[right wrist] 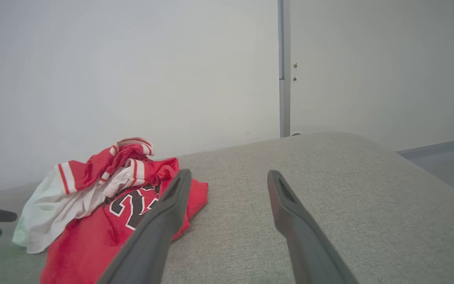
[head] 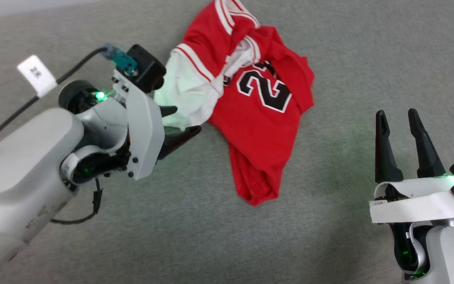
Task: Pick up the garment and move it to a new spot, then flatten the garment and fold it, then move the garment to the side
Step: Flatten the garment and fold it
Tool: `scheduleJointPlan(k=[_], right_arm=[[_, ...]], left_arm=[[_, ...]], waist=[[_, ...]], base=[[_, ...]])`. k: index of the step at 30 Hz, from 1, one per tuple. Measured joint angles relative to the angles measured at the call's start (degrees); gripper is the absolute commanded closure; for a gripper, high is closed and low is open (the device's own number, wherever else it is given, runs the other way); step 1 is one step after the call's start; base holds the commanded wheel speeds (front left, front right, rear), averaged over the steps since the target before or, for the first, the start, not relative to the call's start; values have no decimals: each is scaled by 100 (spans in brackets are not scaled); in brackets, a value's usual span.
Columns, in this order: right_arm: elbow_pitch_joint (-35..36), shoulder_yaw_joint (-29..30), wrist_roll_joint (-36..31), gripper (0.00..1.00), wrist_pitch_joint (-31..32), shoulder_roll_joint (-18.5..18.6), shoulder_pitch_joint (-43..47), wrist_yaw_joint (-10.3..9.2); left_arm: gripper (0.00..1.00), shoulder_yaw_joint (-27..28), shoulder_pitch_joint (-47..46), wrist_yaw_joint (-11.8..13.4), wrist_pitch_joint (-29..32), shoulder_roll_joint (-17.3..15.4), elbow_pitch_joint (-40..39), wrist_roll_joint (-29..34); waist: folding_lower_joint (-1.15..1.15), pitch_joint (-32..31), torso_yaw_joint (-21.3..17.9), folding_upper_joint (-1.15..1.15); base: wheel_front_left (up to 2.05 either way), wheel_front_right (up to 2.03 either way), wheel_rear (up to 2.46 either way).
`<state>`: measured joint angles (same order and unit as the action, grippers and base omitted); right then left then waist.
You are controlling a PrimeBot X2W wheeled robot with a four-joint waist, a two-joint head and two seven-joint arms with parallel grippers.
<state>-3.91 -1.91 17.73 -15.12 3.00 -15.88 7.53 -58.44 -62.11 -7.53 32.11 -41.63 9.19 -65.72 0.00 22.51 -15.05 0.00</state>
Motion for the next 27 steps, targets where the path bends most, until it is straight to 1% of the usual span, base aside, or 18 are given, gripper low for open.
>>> scheduleJointPlan(k=[3,9,10,11,12,14,18,21,24,27], right_arm=[[22,-43,49,0,0,2,-13,0],[78,-105,216,0,1,-1,-111,0],[82,-104,237,0,1,-2,-111,0],[90,-104,243,0,1,-1,-111,0],[97,-101,248,0,1,-1,-111,0],[97,-91,255,0,1,-1,-111,0],[90,-46,261,0,1,0,-110,0],[76,-43,261,0,1,-2,-109,0],[63,-33,254,0,1,-2,-108,0],[53,-27,245,0,0,-2,-107,0]], left_arm=[[0,-209,-236,0,15,-4,154,-21],[0,-651,-571,0,-64,-41,742,170],[11,-739,-621,0,-94,-43,775,190],[29,-820,-671,0,-137,-44,798,211],[51,-855,-717,0,-191,-47,831,205],[100,-944,-783,0,-269,-68,901,119],[100,-1116,-903,0,-410,-120,973,14],[100,-1176,-1045,-1,-500,-234,973,-123],[100,-1160,-1230,0,-566,-454,964,-305],[100,-1096,-1440,0,-665,-756,1054,-358]], waist=[[0,122,-150,0],[0,354,-377,0],[0,383,-406,0],[0,410,-433,0],[0,433,-456,0],[0,463,-486,0],[0,434,-463,0],[0,381,-401,0],[0,328,-329,0],[0,286,-262,0]], base=[[0,0,0],[0,0,0],[0,0,0],[0,0,0],[0,0,0],[0,0,0],[0,0,0],[0,0,0],[0,0,0],[0,0,0]])
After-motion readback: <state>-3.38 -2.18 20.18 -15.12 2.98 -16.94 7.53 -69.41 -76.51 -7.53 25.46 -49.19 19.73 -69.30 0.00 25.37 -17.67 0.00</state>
